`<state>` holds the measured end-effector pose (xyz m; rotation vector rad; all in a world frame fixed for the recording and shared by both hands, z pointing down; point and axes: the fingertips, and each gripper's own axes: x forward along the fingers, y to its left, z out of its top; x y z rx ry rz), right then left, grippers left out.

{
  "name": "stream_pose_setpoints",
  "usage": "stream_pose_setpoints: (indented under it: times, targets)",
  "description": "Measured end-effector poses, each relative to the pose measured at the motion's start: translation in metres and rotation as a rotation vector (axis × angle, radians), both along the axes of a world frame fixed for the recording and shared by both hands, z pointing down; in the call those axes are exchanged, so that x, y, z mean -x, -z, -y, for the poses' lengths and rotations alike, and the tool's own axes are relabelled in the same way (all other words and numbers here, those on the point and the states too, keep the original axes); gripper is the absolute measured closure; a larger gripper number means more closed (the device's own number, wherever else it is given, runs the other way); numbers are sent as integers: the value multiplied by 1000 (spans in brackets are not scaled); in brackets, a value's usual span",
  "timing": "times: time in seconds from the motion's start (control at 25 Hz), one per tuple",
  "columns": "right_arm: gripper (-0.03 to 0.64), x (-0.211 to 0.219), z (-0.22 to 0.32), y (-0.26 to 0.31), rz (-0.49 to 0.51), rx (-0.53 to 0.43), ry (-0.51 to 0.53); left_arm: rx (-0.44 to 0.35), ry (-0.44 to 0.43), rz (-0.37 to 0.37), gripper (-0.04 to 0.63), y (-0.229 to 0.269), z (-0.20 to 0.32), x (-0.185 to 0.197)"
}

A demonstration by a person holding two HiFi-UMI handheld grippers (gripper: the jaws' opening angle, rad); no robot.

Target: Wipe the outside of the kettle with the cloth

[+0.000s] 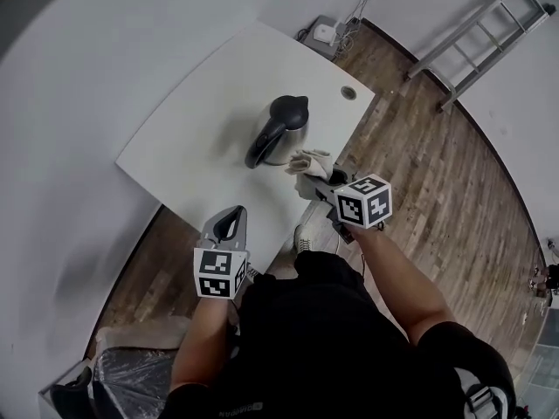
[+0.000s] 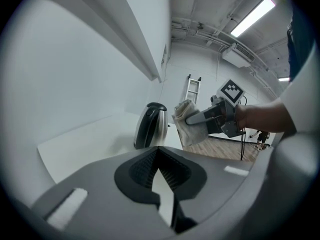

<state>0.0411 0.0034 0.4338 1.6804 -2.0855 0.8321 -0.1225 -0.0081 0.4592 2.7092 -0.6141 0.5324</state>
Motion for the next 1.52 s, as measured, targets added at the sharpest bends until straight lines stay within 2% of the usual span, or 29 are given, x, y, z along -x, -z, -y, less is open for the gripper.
stream_pose_setpoints:
  times: [0.16, 0.32, 0.48, 0.6, 0.76, 0.92, 1.04, 1.16, 1.32, 1.52]
  targets:
    - [518, 1, -4, 2, 11, 4, 54, 7, 47, -8, 588, 6, -6, 2]
    - [518, -24, 4, 6, 30, -26, 128, -9, 118, 22, 588, 9, -5, -16]
    - [518, -61, 28, 10, 51, -55, 281, -14, 285, 36, 588, 18, 3, -48]
    - [518, -105, 26, 16, 102, -81, 359, 10, 388, 25, 588, 26, -3, -87]
    - [518, -139, 22, 4, 170, -62, 478, -25, 563, 29, 588, 43, -10, -115]
    - [518, -134, 16, -15, 221, -52, 630, -57, 729, 88, 588, 58, -42, -109]
    - [518, -115, 8, -30, 253, -11, 732, 16, 841, 159, 588, 46, -97, -92]
    - [518, -83, -1, -18, 301, -21, 833, 69, 936, 193, 588, 47, -138, -75]
    - [518, -65, -24, -1, 331, -31, 880, 55, 955, 183, 588, 58, -164, -76]
    - [518, -69, -80, 3, 266, -31, 847, 22, 964, 114, 588, 62, -225, -78]
